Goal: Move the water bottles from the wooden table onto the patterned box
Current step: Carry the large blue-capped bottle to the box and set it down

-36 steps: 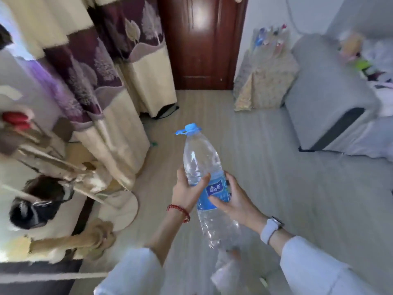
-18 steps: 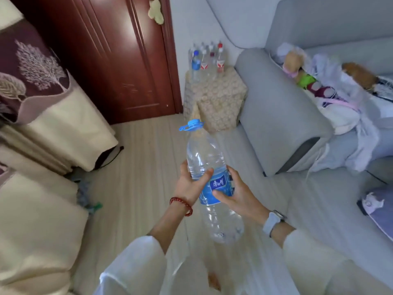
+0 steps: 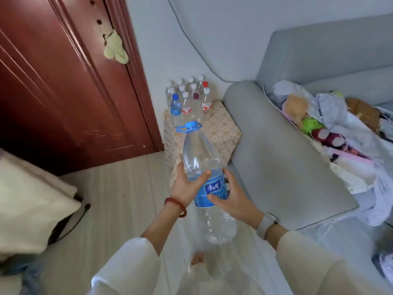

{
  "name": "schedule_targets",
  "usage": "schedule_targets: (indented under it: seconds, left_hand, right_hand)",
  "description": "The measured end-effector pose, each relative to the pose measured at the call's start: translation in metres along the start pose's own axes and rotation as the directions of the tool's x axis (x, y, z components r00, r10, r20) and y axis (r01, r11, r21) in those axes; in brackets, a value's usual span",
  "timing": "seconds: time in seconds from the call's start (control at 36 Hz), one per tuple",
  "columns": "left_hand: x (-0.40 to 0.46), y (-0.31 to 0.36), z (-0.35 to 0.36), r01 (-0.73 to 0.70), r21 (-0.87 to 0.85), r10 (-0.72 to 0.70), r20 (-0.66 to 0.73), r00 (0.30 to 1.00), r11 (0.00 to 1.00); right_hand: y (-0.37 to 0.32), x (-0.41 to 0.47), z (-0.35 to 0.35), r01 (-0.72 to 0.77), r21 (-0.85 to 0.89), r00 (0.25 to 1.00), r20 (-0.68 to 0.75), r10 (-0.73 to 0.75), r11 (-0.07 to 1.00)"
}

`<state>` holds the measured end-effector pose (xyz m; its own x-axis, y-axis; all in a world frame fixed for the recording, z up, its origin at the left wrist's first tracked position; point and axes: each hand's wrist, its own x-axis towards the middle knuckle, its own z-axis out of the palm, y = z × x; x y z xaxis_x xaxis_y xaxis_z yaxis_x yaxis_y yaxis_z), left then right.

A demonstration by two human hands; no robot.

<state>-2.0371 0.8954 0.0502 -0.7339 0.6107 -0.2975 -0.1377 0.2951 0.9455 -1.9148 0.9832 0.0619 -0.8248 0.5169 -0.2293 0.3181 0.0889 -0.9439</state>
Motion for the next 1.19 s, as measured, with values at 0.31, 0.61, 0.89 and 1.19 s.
schedule_targets:
  seconds: [0.31,0.61,0.89,1.19]
  left_hand:
    - [0.22,0.055,0.036,0.008,0.055,-0.007,-0.005,1.0,0.998]
    - [0.425,0.111,0.095,-0.103,0.154,0.093,0.067,0.993,0.983]
    - [0.538,0.121,0.139,-0.092,0.229,0.053,0.172,0.984,0.969]
    - [0.607,0.107,0.157,-0.18,0.524,0.088,0.196,0.977,0.832]
  right_hand:
    - [-0.004,0.211,-0.079,-0.06,0.036,0.998,0.036,0.059,0.998]
    - [-0.006,0.436,-0.209,-0.107,0.1,0.994,0.048,0.102,0.989]
    - [-0.057,0.562,-0.242,-0.08,-0.111,0.997,-0.015,0.079,0.991]
    - [-0.003,0.623,-0.26,-0.139,-0.113,0.975,-0.187,0.116,0.984]
